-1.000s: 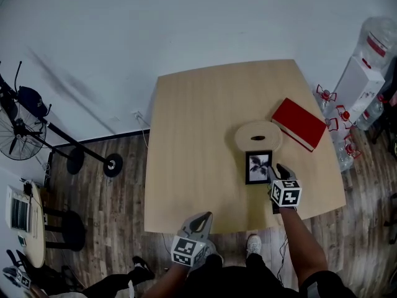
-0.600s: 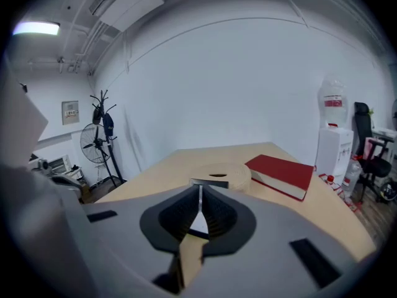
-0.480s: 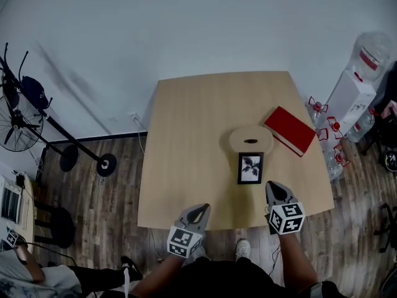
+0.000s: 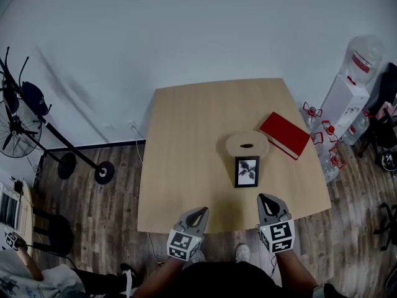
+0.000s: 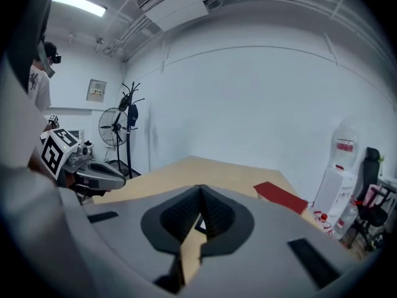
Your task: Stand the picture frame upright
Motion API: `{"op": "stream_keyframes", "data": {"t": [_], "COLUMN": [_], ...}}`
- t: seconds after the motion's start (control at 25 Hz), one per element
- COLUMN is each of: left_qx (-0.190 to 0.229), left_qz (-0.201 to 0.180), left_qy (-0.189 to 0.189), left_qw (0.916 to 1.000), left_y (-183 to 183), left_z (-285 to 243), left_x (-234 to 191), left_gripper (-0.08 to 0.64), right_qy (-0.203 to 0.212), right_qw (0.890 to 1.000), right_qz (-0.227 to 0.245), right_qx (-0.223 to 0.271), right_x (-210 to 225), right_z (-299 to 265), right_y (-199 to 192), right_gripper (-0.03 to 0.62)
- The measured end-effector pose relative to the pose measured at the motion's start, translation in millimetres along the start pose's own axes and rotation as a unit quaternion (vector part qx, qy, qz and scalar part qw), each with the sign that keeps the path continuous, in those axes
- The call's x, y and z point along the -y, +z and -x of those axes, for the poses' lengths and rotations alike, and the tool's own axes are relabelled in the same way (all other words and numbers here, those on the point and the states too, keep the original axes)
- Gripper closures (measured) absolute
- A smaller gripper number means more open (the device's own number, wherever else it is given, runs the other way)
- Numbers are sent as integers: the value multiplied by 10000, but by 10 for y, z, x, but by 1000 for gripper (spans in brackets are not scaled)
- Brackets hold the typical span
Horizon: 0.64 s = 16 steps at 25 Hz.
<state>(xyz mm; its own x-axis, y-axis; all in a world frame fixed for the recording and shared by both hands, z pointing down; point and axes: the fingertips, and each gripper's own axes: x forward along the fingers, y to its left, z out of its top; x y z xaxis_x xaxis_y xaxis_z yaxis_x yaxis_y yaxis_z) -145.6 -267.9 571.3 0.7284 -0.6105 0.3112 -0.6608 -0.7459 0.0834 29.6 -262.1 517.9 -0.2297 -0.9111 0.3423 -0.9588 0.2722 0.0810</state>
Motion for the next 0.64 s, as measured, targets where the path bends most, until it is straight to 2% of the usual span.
{"op": "stream_keyframes", "data": {"t": [0.2, 0.32, 0.64], "left_qx": [219, 210, 109], "left_qz": [-92, -98, -112], "left_qy": [66, 60, 71], "left_qw": [9997, 9997, 9999], "left_y": [127, 128, 50], "left_z": [14, 25, 25], "left_x": [-11, -20, -22], "left_gripper": [555, 555, 555], "right_qy": [52, 59, -137], "right_qw": [9999, 10000, 9998], "right_qz": [105, -37, -41], "right_qx": [-115, -17, 147], "right_x": [-125, -130, 14], "right_z": [-35, -43, 1], "right_y": [-39, -16, 34], "right_gripper": [583, 583, 583]}}
